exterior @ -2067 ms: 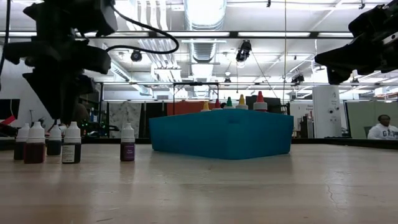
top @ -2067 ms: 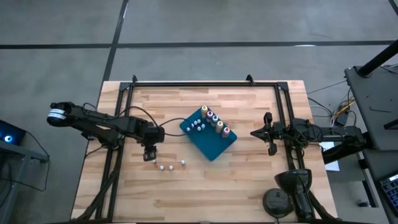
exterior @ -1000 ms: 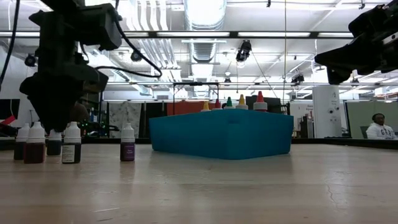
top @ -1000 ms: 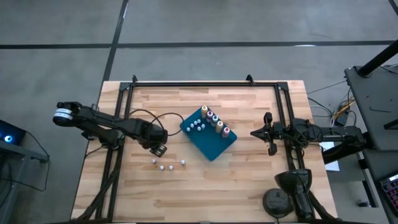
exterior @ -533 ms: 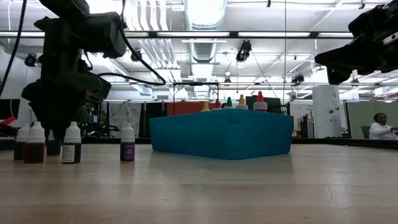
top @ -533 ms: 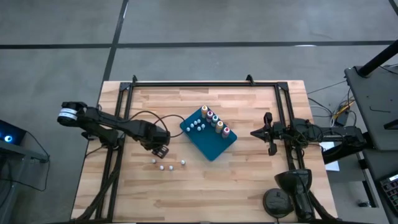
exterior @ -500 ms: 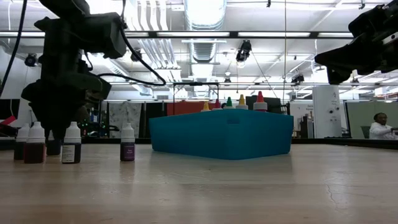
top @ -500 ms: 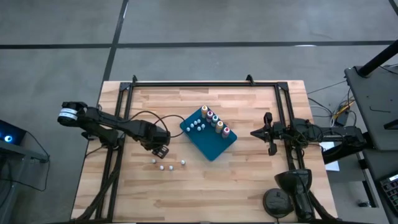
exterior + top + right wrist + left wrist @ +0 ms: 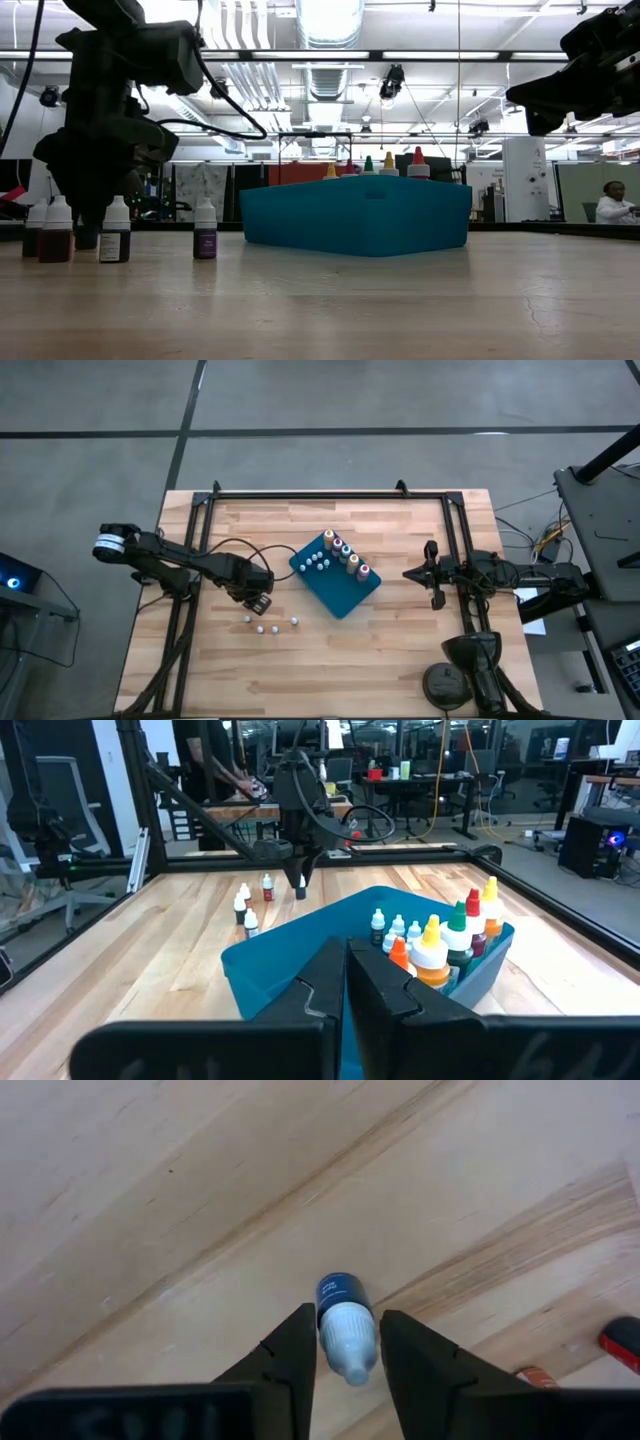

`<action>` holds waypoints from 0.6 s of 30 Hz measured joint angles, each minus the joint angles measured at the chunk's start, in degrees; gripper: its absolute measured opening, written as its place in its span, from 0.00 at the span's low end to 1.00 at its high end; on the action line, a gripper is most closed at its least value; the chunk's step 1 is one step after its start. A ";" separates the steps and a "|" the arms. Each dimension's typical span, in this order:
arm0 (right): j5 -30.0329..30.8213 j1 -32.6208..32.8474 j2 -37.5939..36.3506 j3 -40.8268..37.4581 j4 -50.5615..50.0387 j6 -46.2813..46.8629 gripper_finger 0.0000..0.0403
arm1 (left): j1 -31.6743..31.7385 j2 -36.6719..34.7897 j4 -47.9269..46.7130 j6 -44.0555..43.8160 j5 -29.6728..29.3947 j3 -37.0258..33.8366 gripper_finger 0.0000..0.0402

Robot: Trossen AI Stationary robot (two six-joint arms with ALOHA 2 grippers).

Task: Pick & Place food coloring
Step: Put the blue food coloring bottle into the blue bin

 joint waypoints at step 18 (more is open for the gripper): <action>-0.01 0.00 0.00 0.00 0.01 0.03 0.02 | 0.04 -0.02 -0.05 2.85 0.31 3.62 0.13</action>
